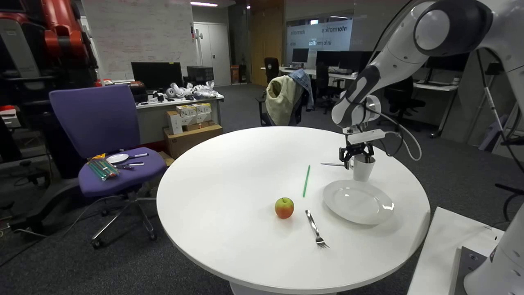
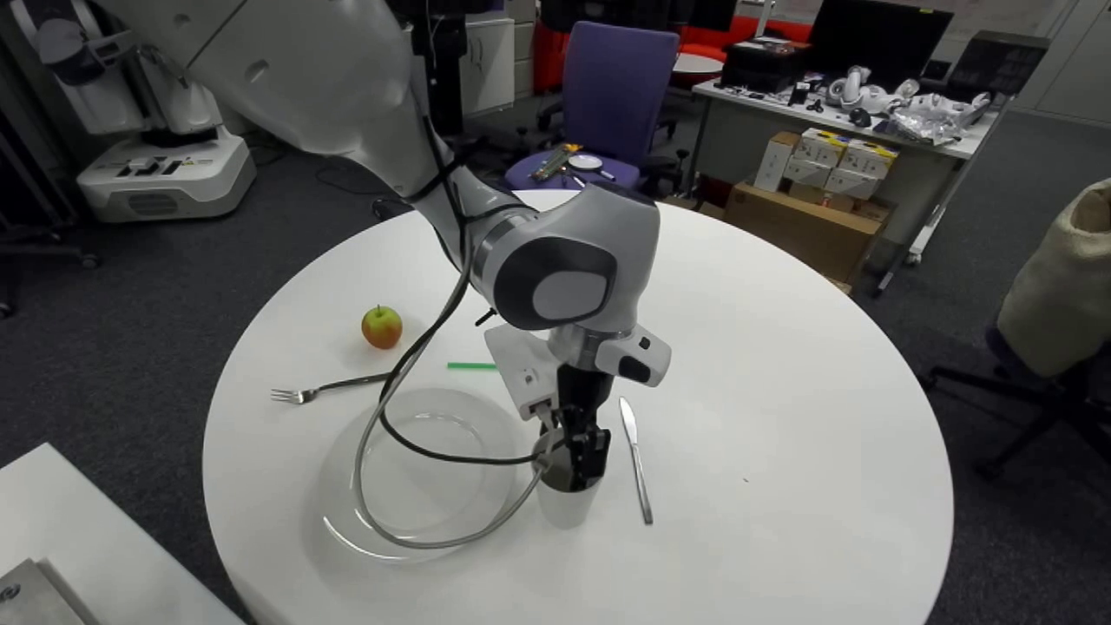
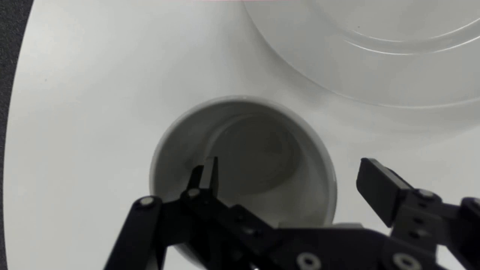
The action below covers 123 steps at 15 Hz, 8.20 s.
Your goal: Move the mug backwards.
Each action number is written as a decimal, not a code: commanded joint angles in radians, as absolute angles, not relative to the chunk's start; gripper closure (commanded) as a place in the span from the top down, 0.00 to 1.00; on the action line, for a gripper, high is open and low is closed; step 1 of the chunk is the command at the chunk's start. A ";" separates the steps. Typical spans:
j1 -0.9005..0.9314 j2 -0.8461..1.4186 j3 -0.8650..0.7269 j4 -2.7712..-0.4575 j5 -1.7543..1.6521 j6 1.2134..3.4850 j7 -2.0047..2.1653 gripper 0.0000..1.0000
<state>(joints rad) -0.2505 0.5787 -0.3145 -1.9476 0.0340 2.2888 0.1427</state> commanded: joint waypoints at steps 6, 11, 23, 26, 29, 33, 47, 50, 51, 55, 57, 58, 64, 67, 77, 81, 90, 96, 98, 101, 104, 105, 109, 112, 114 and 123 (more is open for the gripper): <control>-0.259 0.478 -0.292 -2.050 -0.014 2.313 0.084 1.00; -0.252 0.451 -0.294 -2.090 -0.069 2.366 0.042 0.74; -0.242 0.446 -0.303 -2.130 -0.103 2.450 0.078 0.00; -0.228 0.450 -0.312 -2.127 -0.085 2.453 0.163 0.03; -0.226 0.454 -0.303 -2.113 -0.021 2.446 0.285 0.03; -0.218 0.458 -0.303 -2.093 0.078 2.449 0.422 0.03; -0.294 0.465 -0.286 -2.037 0.524 2.512 0.599 0.03; -0.303 0.476 -0.297 -2.025 0.532 2.467 0.661 0.03; -0.305 0.480 -0.301 -2.021 0.523 2.440 0.688 0.03; -0.318 0.494 -0.303 -1.998 0.523 2.383 0.762 0.03; -0.320 0.498 -0.305 -1.981 0.508 2.363 0.783 0.03; -0.317 0.499 -0.309 -1.975 0.495 2.357 0.791 0.03; -0.283 0.517 -0.356 -1.887 0.287 2.208 0.886 0.03; -0.291 0.523 -0.355 -1.839 0.236 2.150 0.911 0.03; -0.305 0.601 -0.334 -1.713 0.233 2.125 0.909 0.03; -0.307 0.631 -0.328 -1.679 0.237 2.114 0.906 0.03; -0.327 0.650 -0.305 -1.658 0.315 2.110 0.915 0.03; -0.322 0.653 -0.314 -1.669 0.358 2.129 0.970 0.03; -0.314 0.655 -0.322 -1.676 0.348 2.142 1.018 0.03; -0.316 0.658 -0.319 -1.680 0.350 2.150 1.066 0.03; -0.321 0.662 -0.316 -1.679 0.354 2.156 1.098 0.03; -0.322 0.662 -0.315 -1.679 0.353 2.156 1.106 0.03; -0.329 0.670 -0.313 -1.676 0.353 2.159 1.122 0.03; -0.333 0.675 -0.313 -1.675 0.352 2.160 1.124 0.03; -0.334 0.678 -0.312 -1.675 0.352 2.161 1.123 0.03; -0.339 0.695 -0.307 -1.674 0.359 2.170 1.113 0.03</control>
<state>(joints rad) -0.3185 0.6961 -0.3203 -1.6993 0.3463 2.1717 1.1047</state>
